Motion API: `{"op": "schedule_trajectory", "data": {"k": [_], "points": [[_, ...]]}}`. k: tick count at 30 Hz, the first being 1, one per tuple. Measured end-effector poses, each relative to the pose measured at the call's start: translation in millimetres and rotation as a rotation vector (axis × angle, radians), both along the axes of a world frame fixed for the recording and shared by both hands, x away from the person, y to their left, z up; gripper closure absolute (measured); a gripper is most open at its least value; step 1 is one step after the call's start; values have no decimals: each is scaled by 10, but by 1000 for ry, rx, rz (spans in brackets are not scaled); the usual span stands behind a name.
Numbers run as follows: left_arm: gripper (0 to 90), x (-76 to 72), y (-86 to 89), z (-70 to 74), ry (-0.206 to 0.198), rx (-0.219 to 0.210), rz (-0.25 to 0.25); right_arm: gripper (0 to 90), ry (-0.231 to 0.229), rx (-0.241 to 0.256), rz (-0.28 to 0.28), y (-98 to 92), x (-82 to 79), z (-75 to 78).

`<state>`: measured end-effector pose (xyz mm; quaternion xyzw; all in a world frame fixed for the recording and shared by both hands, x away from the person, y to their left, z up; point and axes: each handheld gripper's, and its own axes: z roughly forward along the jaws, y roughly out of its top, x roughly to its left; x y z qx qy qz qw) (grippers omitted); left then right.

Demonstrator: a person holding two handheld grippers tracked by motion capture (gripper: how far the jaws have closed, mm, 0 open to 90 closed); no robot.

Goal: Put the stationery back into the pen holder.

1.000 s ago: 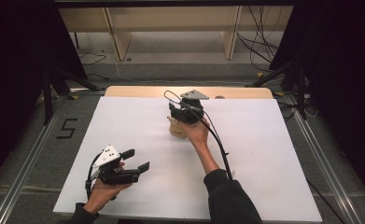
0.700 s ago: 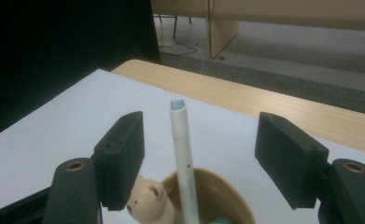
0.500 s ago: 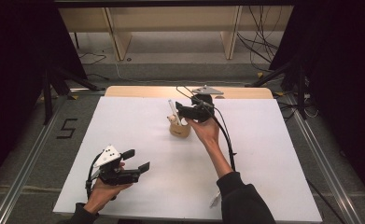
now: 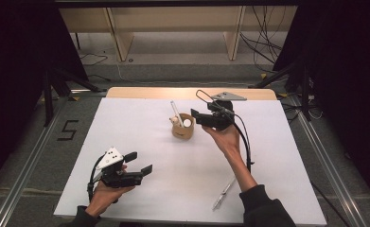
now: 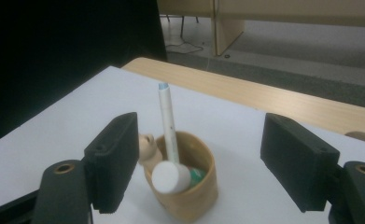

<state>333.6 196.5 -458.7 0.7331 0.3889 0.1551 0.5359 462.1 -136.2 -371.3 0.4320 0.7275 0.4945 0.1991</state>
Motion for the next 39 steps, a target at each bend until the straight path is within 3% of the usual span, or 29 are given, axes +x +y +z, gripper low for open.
{"op": "schedule_trajectory", "data": {"k": [14, 20, 30, 39], "points": [[166, 10, -38, -7, 41, 8, -5, 288, 9, -25, -3, -391, -397, -117], [163, 8, -91, -15, 73, 29, -19, 288, -12, -39, -16, -512, -603, -178], [162, -1, -231, -21, 108, 67, -38, 290, -14, -21, -58, -768, -879, -369], [162, -7, -353, -21, 130, 83, -54, 292, -27, -9, -90, -956, -1067, -441]]}}
